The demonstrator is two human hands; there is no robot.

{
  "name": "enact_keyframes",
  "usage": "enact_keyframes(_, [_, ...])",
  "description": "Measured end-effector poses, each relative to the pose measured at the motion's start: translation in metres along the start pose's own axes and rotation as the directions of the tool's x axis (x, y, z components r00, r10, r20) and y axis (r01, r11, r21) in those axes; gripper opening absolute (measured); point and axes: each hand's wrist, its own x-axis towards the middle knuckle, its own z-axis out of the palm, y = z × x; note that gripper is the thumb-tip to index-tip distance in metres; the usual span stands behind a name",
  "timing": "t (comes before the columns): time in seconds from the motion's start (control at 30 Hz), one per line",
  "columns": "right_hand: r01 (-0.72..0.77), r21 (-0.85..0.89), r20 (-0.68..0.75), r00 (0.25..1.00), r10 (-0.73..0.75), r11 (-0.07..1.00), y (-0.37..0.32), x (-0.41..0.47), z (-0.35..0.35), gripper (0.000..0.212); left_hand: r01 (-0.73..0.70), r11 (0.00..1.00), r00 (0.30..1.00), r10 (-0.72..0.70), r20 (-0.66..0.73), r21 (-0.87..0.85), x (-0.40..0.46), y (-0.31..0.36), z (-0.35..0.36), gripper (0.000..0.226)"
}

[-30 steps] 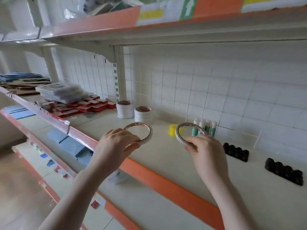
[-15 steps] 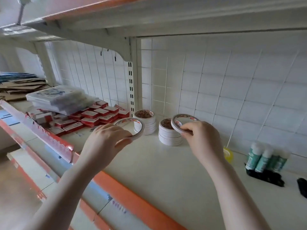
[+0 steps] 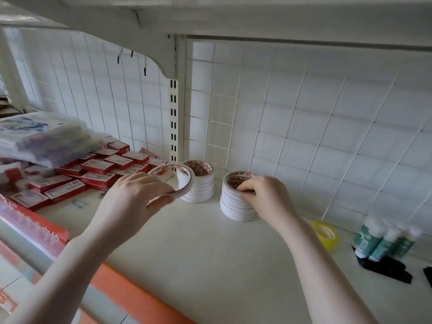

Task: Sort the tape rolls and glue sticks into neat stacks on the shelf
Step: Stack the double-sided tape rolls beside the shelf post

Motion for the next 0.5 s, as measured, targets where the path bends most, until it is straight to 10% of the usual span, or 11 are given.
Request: enact_keyframes(0.5, [-0.014,0.089,0.039,0.999,0.01,0.996,0.006,0.004,0.01,0.013,-0.048,0.998,0.999,0.049,0.018,-0.032,0.011,-0.022,0.01,0.037])
